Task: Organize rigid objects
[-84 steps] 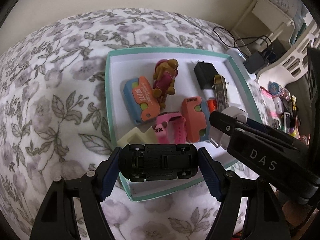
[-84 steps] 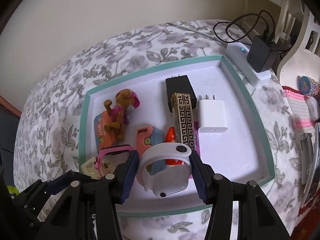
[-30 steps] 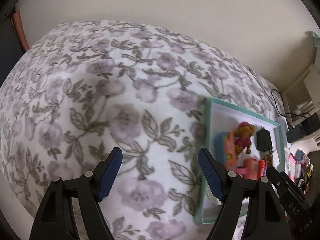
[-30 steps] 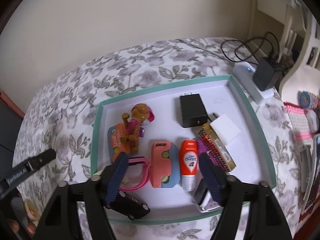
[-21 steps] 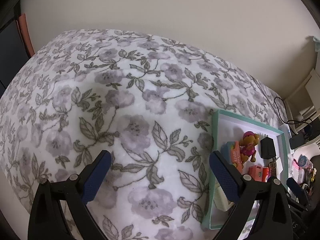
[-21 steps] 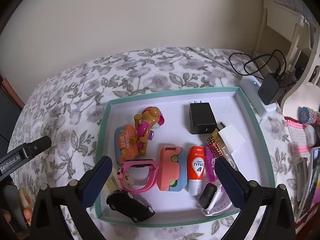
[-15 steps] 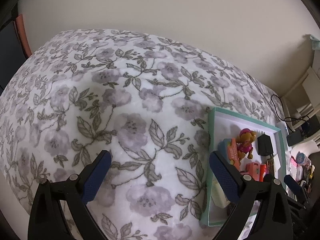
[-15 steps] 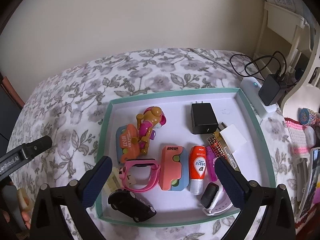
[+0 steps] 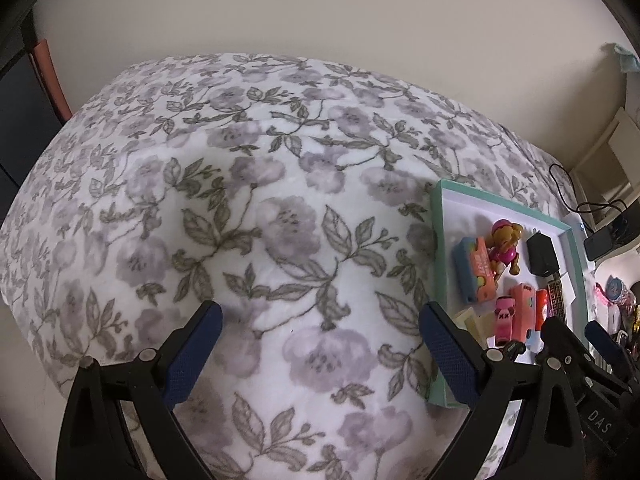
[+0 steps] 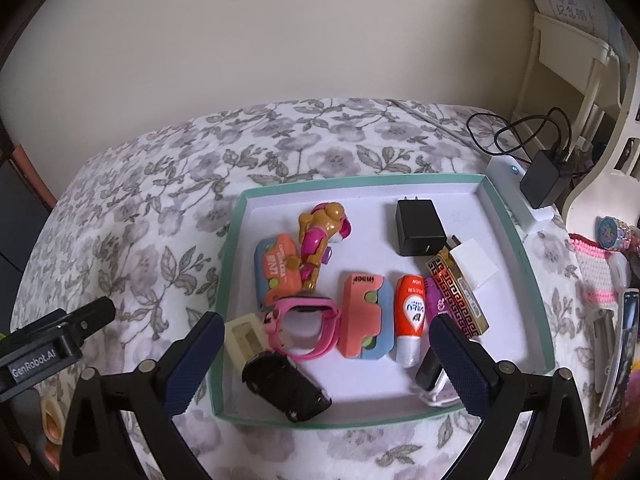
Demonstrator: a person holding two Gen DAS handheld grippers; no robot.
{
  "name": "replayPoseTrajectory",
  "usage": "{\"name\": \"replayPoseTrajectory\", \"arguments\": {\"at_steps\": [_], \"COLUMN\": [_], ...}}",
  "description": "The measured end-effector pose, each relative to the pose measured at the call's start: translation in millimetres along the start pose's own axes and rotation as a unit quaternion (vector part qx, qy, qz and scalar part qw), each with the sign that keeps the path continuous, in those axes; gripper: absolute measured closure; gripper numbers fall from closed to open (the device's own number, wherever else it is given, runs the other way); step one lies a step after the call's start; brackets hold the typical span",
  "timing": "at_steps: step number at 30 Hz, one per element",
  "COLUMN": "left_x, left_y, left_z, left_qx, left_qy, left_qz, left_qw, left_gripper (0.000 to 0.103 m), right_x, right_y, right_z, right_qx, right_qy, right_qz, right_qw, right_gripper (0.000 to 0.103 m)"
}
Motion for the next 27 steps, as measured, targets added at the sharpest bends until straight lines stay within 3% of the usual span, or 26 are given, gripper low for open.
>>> {"name": "replayPoseTrajectory", "arguments": {"at_steps": [4,12,17,27], "left_x": [4.6,8.3,9.2,10.1], "left_y": [0.3,0.6,-0.9,-6.6], "left_z": [-2.4,-11.0,-12.8,-12.6], "left_qx": [0.017,0.006,-0.031,-0.045], "left_qy": [0.0,-0.011,-0.012,-0.016], "left_qz": [0.003,0.006,0.012,0.032], "left_qw": [0.9999,0.9999,0.9994,0.9984], "left_gripper": [0.005,0.005,0.005,0.005], "right_x": [6.4,13.1,11.9,10.8], "right_y": [0.7,-0.2,0.0,-1.5], "right_z": [-4.6,-12.7,-14.8,-14.8], "right_qx": [0.003,-0.002,-0.004,-0.003], "right_qy": [-0.001,-0.004,-0.007,-0.007], "right_qz": [0.0,0.003,0.001,0.001], "right_qw": [1.0,1.0,1.0,1.0], "right_gripper": [0.0,0.0,0.0,0.0]}}
Point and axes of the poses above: each gripper's, at about its wrist camera, not at the fingertips, and z roughly the way its jaws point, y to its left, x to its underside, the point moved 6 cm from there along z, roughly the way its jaws point, and after that the axes turned 15 degrees about y, right-handed, at the moved point
